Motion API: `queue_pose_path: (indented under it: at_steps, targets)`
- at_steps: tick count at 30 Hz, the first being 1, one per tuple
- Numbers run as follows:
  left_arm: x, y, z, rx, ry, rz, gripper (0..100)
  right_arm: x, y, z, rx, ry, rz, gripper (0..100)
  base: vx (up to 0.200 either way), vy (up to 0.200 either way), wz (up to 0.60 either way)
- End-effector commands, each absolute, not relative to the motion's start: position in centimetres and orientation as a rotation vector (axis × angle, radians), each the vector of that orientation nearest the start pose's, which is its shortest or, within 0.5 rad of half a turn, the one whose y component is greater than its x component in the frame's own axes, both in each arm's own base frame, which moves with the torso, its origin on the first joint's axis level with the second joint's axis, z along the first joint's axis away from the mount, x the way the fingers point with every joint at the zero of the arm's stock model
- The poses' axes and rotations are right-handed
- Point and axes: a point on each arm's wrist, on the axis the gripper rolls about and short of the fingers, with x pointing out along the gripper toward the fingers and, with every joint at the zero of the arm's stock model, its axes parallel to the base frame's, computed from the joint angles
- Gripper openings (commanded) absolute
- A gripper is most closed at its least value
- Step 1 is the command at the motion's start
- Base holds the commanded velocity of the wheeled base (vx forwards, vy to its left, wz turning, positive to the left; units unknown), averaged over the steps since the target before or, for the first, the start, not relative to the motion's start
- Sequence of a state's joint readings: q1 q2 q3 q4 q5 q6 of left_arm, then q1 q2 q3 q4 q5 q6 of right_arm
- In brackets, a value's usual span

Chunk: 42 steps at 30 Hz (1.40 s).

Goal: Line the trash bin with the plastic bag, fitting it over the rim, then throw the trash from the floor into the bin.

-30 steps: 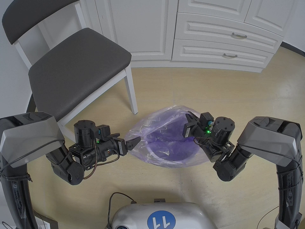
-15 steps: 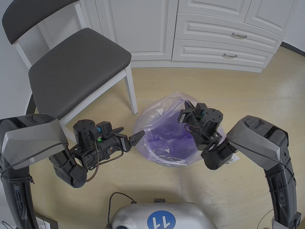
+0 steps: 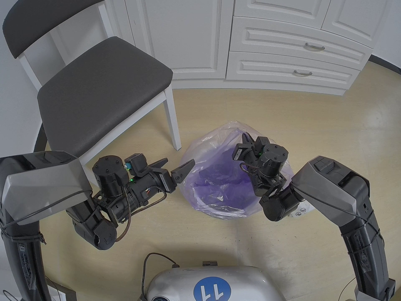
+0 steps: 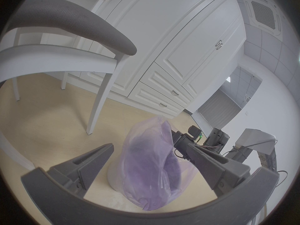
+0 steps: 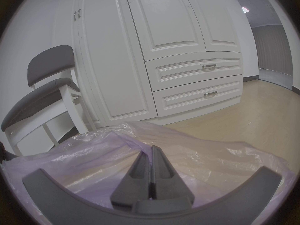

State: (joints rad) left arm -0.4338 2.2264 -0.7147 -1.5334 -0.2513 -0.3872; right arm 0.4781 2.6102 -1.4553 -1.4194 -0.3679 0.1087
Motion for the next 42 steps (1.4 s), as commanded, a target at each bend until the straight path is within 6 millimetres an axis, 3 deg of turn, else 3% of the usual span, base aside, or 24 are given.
queue_pose_path:
  at_steps: [1,8,9,16,17,26,33,36,38,42]
  targets:
    - [33.3,-16.1,6.9,-0.371,0.114,-0.682,100,45.0,22.3,4.6,0.242,-0.257,0.117,0,0.0,0.0,0.0]
    - [33.1,-16.2,6.7,-0.366,0.124,-0.683,100,46.4,23.4,5.1,0.322,-0.34,0.039,0,0.0,0.0,0.0]
    - [33.1,-16.2,6.6,-0.363,0.126,-0.684,100,46.3,23.5,5.2,0.323,-0.342,0.04,100,0.0,0.0,0.0]
    - [32.9,-16.4,6.6,-0.361,0.128,-0.69,100,45.8,23.3,5.2,0.316,-0.321,0.041,100,0.0,0.0,0.0]
    - [32.9,-16.4,6.7,-0.359,0.126,-0.692,100,44.2,22.6,6.4,0.288,-0.272,0.062,100,0.0,0.0,0.0]
    - [32.1,-17.1,6.8,-0.337,0.129,-0.713,100,37.9,19.9,11.8,0.233,-0.199,0.214,100,0.0,0.0,0.0]
    - [30.5,-18.0,7.6,-0.243,0.093,-0.748,100,33.3,17.6,14.5,0.173,-0.083,0.298,100,0.0,0.0,0.0]
    - [29.9,-18.4,8.0,-0.242,0.086,-0.753,100,32.3,17.0,14.8,0.151,-0.017,0.32,100,0.0,0.0,0.0]
    - [29.3,-19.2,8.8,-0.247,0.067,-0.756,100,31.9,15.5,14.3,0.103,0.092,0.292,100,0.0,0.0,0.0]
    - [29.1,-19.9,8.6,-0.226,0.097,-0.732,100,31.6,14.7,13.9,0.038,0.195,0.272,100,0.0,0.0,0.0]
